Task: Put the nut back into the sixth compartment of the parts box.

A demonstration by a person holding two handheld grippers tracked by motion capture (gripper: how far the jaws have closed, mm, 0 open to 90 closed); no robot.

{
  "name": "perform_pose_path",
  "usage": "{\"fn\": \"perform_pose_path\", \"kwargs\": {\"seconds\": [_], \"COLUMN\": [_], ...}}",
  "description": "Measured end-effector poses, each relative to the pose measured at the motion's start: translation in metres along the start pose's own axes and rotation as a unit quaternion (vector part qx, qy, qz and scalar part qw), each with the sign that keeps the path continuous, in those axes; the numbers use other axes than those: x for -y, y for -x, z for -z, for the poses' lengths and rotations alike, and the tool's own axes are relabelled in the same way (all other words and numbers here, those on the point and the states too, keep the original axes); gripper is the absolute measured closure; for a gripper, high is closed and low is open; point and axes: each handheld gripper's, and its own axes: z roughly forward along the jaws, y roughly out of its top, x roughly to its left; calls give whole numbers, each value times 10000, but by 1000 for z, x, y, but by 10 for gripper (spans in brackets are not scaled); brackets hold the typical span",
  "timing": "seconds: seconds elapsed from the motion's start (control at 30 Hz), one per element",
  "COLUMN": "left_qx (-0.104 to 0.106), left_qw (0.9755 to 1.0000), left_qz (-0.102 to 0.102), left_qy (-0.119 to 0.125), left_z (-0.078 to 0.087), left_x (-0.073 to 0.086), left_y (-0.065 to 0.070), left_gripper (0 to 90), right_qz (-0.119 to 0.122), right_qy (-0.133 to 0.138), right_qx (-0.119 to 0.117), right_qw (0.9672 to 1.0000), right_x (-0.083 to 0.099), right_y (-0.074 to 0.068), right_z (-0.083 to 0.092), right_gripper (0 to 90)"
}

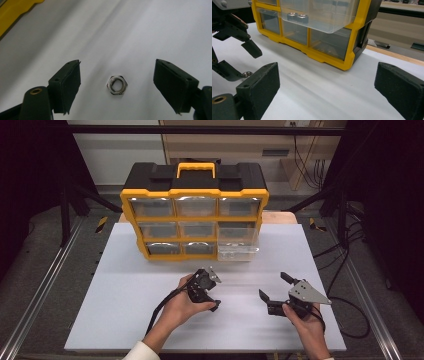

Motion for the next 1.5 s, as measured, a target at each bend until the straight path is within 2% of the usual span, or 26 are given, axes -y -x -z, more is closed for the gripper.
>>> {"fn": "perform_pose_path", "kwargs": {"seconds": [0.2, 0.37, 0.5, 0.83, 0.93, 1.27, 1.5], "left_qx": [4, -83, -32, 67, 35, 158, 146], "left_qw": [10000, 9998, 9996, 9991, 9989, 9982, 9982], "left_qz": [47, 82, 206, 308, 304, 377, 324], "left_qy": [-27, -149, -195, -292, -347, -431, -486], "left_z": [-2, -4, -4, -7, -7, -9, -11], "left_x": [0, 2, 4, 5, 5, 6, 7], "left_y": [2, 0, -3, -5, -5, -6, -4], "left_gripper": [253, 298, 353, 425, 445, 519, 554], "right_qz": [0, -7, -3, -22, -14, -22, -11], "right_qy": [-1, -26, -6, -29, -36, -34, -25], "right_qx": [6, -12, 2, -5, -9, 1, 0], "right_qw": [10000, 10000, 10000, 10000, 10000, 10000, 10000], "right_x": [0, 0, 0, 0, 0, 0, 0], "right_y": [1, 0, 1, 0, 0, 0, 0], "right_z": [0, 0, 0, 0, 0, 0, 0], "right_gripper": [64, 64, 64, 63, 64, 64, 64]}}
